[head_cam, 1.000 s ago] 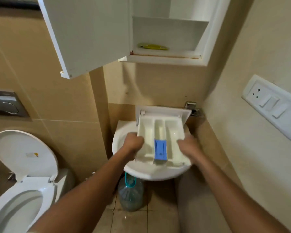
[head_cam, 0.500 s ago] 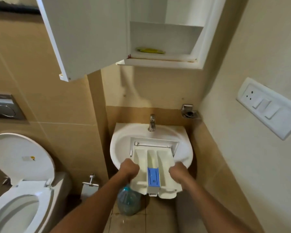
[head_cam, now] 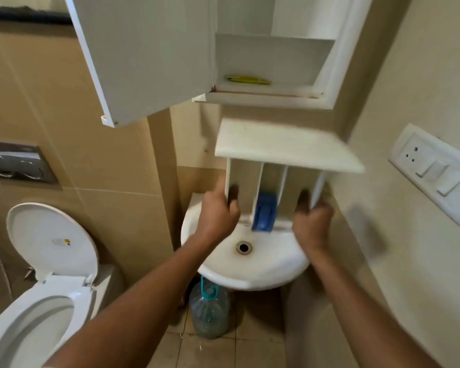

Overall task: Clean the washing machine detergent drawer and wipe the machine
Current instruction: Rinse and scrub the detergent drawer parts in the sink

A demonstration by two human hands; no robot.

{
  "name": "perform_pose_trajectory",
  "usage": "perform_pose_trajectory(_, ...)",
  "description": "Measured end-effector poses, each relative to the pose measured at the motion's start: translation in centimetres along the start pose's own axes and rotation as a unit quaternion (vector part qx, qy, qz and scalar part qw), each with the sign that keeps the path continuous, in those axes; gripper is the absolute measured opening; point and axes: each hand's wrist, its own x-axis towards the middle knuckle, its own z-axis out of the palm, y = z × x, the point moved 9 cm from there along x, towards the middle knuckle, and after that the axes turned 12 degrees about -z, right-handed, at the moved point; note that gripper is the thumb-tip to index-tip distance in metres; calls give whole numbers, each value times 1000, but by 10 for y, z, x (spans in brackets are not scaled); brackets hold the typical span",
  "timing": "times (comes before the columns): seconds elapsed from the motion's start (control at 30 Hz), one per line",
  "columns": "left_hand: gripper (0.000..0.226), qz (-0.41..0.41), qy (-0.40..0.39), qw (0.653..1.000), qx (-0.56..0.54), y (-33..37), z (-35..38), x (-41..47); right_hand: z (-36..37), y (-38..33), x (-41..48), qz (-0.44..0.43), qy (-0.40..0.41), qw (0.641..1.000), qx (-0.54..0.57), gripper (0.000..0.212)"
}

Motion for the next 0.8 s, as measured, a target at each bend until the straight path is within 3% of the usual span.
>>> perform_pose_trajectory(0.03,20,-104,-56,991,56,-48,21,-4,33,43,-34,117,-136,983,-29,27)
perform_pose_trajectory(0.1,10,-285,-177,932,139,-134,55,-31,72,105,-115,273,-401,866,-122,30)
perform_pose_trajectory(0.13,9,-324,-209,911,146,-161,64,-46,73,115,-137,296,-432,841,-135,30)
perform_pose_trajectory(0.2,9,-338,-206,912,104,-179,69,-55,73,122,-137,295,-403,860,-104,29)
perform_pose_trajectory(0.37,18,-310,-136,939,63,-147,52,-37,81,95,-75,189,-422,880,-111,19)
perform_pose_trajectory(0.5,40,-196,79,970,119,-93,-2,-40,97,65,-31,31,-488,850,-194,14)
perform_pose_trajectory(0.57,44,-89,170,967,167,-59,-26,-49,111,43,-21,-60,-536,810,-228,13)
perform_pose_trajectory(0.63,51,8,187,961,205,-29,-38,-55,130,17,-18,-156,-590,751,-250,24)
perform_pose_trajectory(0.7,63,72,157,948,269,-13,-41,-61,148,-19,-32,-254,-643,674,-260,37)
perform_pose_trajectory(0.8,81,70,71,920,379,-16,-38,-65,160,-78,-61,-367,-679,573,-276,45)
